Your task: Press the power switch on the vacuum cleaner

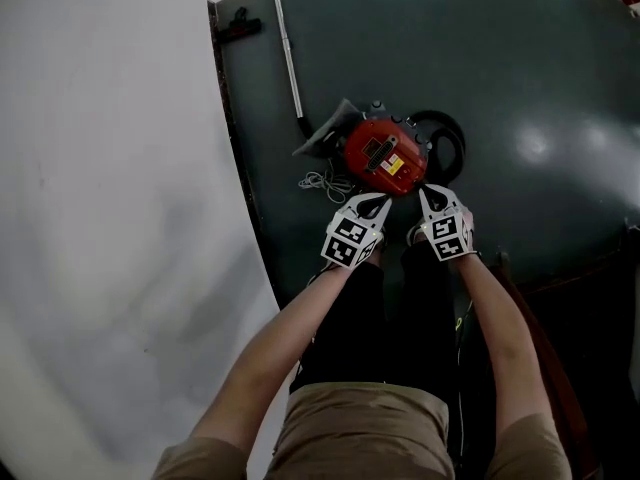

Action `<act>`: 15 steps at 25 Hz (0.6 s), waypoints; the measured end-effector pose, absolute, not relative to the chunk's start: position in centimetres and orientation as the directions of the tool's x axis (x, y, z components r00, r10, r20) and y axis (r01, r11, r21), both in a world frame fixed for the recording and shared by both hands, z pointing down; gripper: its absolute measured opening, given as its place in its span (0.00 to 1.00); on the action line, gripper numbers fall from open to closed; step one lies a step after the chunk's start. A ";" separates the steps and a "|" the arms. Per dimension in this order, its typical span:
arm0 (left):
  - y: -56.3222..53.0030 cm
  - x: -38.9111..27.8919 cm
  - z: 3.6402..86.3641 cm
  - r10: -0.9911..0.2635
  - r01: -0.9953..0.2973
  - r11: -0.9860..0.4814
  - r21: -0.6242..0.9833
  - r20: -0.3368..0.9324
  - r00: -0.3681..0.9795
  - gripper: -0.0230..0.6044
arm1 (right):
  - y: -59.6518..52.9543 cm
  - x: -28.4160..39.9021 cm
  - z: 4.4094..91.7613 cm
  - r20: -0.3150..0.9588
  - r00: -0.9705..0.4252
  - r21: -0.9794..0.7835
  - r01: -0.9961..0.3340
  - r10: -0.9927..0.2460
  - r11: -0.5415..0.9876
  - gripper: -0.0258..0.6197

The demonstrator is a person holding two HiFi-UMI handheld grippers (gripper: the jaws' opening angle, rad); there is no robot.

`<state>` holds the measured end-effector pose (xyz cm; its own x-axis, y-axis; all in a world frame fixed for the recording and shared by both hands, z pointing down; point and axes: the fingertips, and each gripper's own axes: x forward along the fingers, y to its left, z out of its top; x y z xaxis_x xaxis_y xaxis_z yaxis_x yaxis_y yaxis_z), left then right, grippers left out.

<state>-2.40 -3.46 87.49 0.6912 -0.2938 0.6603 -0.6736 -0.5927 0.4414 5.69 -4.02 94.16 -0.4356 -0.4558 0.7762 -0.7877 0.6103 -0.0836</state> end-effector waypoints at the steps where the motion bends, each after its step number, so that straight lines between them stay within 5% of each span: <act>1: -3.2 -2.5 88.4 -0.285 -0.675 -0.596 0.435 0.672 0.684 0.04 | -3.6 5.4 95.8 0.791 -0.427 -0.077 -0.780 -0.438 0.621 0.05; 15: -3.6 -4.0 99.2 -0.222 -0.686 -0.602 0.409 0.739 0.636 0.04 | -2.9 6.4 111.9 0.927 -0.278 -0.067 -0.783 -0.251 0.619 0.05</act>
